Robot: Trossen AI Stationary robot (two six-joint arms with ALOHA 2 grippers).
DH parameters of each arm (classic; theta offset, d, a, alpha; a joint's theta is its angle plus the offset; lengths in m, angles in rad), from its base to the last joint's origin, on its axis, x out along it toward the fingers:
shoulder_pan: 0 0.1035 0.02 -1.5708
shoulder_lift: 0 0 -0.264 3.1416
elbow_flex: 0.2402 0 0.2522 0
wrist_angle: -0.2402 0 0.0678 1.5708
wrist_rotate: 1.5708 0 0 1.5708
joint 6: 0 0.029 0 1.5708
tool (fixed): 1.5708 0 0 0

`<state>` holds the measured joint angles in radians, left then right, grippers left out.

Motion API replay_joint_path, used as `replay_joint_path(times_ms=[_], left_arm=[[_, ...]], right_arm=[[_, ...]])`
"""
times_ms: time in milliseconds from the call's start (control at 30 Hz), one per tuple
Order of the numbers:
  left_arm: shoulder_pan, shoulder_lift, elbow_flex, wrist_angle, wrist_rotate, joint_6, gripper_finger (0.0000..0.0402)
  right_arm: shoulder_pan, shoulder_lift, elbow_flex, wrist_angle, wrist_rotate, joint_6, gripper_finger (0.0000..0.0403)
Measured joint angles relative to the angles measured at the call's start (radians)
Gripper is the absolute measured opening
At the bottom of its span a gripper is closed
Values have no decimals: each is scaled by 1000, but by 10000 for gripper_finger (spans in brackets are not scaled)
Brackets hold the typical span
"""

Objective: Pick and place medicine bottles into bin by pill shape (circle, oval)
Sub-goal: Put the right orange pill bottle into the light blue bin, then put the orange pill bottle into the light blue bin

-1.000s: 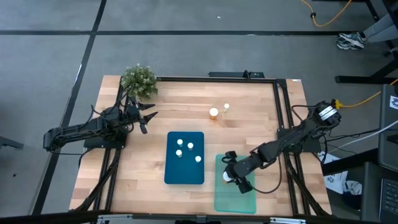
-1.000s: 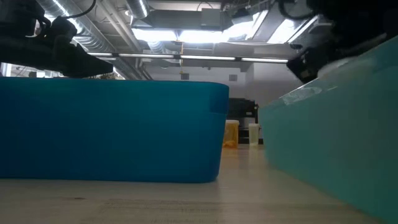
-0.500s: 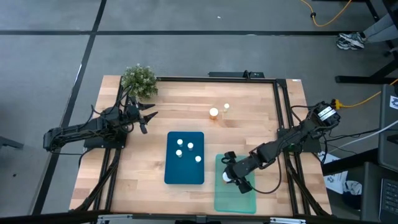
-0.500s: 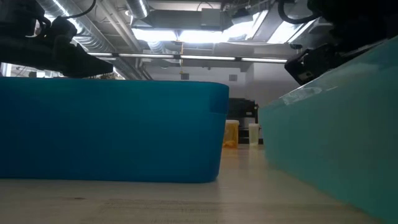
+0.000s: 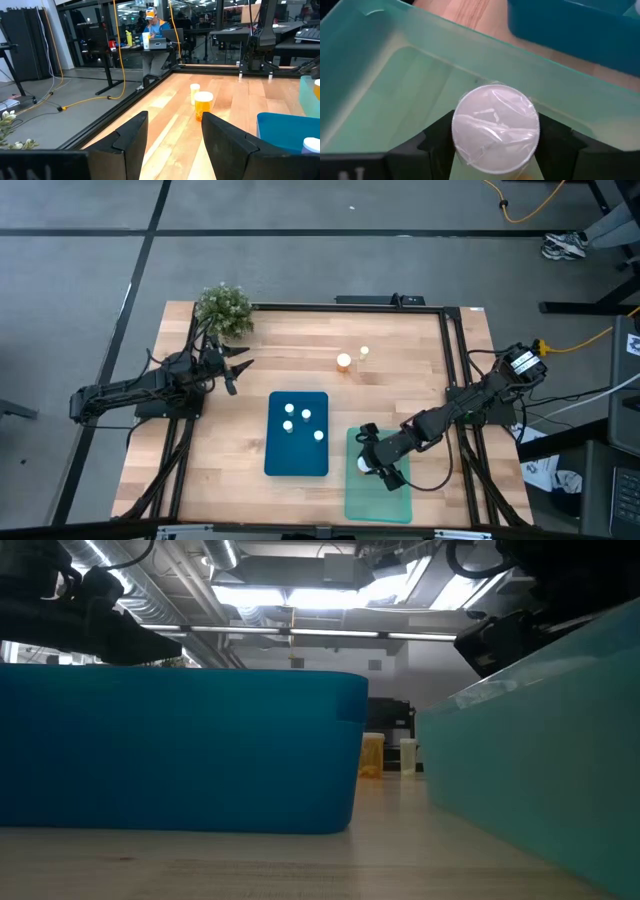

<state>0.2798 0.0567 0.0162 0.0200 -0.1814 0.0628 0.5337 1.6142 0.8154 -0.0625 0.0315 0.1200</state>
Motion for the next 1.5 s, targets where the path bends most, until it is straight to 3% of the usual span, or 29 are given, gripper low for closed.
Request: replay_joint_path(times_ms=[233,700,1000,1500], left_arm=[[0,0,0,0,0,0,177],[0,0,0,0,0,0,177],[0,0,0,0,0,0,177],[0,0,0,0,0,0,177]], right_arm=[[-12,0,0,0,4,59,226],[-12,0,0,9,4,114,303],[-13,-9,0,8,-6,164,305],[-13,-149,0,8,19,103,305]])
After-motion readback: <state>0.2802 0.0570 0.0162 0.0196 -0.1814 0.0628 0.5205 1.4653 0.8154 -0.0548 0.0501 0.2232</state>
